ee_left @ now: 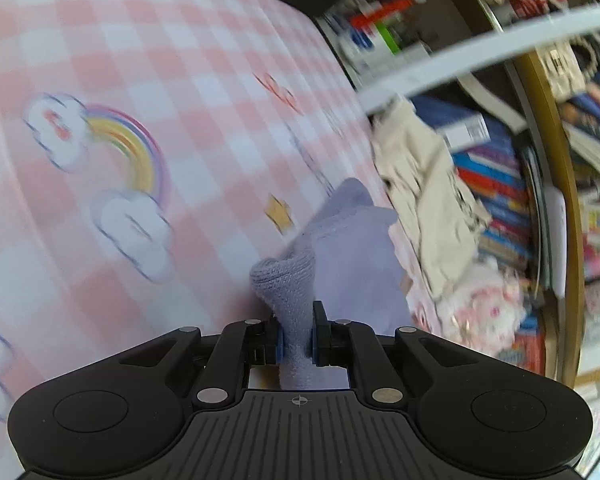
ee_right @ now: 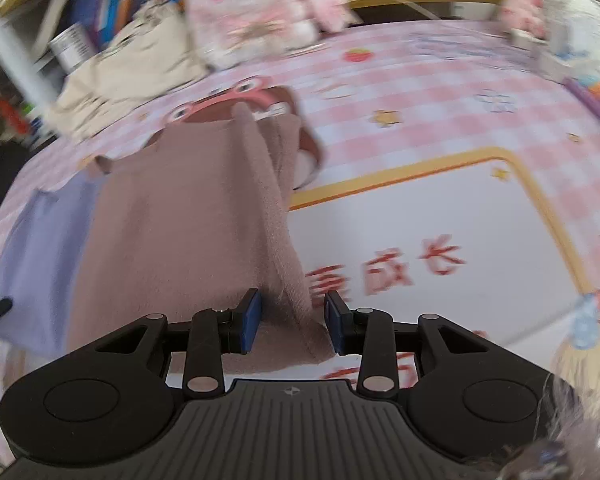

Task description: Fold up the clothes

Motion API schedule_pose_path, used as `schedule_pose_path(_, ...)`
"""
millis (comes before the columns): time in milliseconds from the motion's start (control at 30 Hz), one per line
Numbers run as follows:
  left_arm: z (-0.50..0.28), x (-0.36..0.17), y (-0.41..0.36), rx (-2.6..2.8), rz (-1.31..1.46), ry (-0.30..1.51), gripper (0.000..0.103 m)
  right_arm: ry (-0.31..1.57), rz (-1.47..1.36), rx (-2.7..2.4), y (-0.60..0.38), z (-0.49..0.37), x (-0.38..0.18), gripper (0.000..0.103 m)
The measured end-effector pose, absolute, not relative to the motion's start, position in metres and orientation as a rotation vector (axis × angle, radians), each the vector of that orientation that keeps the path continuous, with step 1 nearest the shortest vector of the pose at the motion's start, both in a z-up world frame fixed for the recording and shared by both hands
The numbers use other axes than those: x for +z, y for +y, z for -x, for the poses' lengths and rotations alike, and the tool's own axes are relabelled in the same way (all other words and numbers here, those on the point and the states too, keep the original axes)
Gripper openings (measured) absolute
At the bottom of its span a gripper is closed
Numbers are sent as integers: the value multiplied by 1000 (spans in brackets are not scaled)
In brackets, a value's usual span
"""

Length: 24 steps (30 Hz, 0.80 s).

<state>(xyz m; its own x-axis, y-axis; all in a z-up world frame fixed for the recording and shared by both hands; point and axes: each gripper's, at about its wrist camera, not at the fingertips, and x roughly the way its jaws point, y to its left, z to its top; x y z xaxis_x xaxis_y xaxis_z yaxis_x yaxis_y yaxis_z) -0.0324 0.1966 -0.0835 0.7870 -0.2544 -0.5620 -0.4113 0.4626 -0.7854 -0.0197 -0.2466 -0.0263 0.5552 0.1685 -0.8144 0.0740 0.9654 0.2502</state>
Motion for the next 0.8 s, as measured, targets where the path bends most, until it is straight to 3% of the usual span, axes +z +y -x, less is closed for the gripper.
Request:
schedule_pose_path(167, 40, -83, 222, 145, 1103, 675, 11, 980, -207, 142, -221, 15, -22, 38)
schedule_pose_path(800, 44, -85, 239, 185, 1124, 659, 11, 954, -152, 240, -206, -41, -18, 37)
